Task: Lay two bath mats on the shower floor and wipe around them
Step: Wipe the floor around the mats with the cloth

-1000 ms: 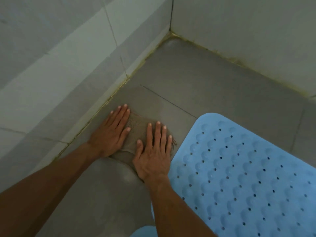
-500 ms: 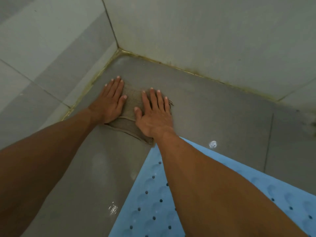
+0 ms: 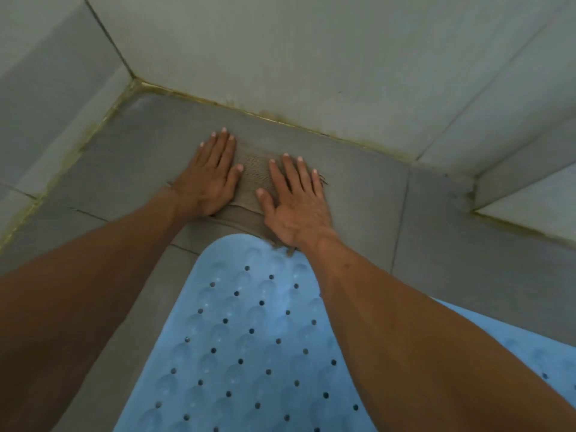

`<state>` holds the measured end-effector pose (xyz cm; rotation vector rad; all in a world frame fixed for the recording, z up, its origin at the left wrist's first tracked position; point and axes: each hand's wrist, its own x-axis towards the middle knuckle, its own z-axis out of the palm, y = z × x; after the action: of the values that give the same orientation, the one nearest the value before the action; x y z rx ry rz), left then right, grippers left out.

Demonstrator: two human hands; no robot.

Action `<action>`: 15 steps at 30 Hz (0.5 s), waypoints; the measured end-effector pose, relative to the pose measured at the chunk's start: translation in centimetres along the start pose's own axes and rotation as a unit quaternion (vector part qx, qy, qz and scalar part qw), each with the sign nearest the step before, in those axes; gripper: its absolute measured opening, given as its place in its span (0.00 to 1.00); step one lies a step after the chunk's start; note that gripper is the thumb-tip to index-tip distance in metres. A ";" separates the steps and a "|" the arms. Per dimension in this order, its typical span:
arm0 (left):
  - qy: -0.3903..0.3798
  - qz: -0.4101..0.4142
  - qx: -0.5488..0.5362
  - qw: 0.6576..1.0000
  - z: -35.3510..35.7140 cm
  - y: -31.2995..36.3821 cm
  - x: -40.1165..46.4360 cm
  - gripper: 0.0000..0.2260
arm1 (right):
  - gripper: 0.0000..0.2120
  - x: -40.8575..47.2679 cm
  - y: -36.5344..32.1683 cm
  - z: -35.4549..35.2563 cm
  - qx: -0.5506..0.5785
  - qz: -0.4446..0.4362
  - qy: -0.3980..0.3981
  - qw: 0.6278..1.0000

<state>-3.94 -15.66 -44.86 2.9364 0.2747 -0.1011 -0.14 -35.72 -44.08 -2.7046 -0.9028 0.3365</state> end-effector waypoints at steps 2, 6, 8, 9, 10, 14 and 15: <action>0.001 0.019 -0.001 1.000 0.3 3.8 0.8 0.31 | 0.31 -1.8 3.3 -1.2 -0.004 0.010 -0.001 1.000; -0.007 0.049 -0.008 0.999 1.3 11.6 1.2 0.30 | 0.31 -5.7 9.7 -3.4 -0.022 0.028 -0.001 0.999; -0.012 0.048 -0.012 0.999 2.0 15.5 1.1 0.29 | 0.31 -7.7 12.9 -4.3 -0.032 0.027 -0.001 0.999; -0.015 0.044 -0.013 0.999 2.4 17.4 1.1 0.29 | 0.31 -8.7 14.5 -4.7 -0.035 0.027 0.002 0.999; -0.018 0.043 -0.013 0.999 2.7 19.3 1.0 0.29 | 0.31 -9.6 16.1 -5.1 -0.038 0.029 0.005 0.999; -0.024 0.048 -0.023 0.998 4.4 26.9 -0.1 0.30 | 0.30 -13.7 22.7 -6.8 -0.061 0.035 0.006 0.997; -0.018 0.047 -0.023 0.998 4.9 28.8 -0.5 0.30 | 0.30 -14.7 24.3 -7.3 -0.067 0.034 0.006 0.997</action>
<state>0.77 -44.45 -44.35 2.8928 0.1311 -0.1323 4.00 -64.75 -43.20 -2.8630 -0.8602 0.2821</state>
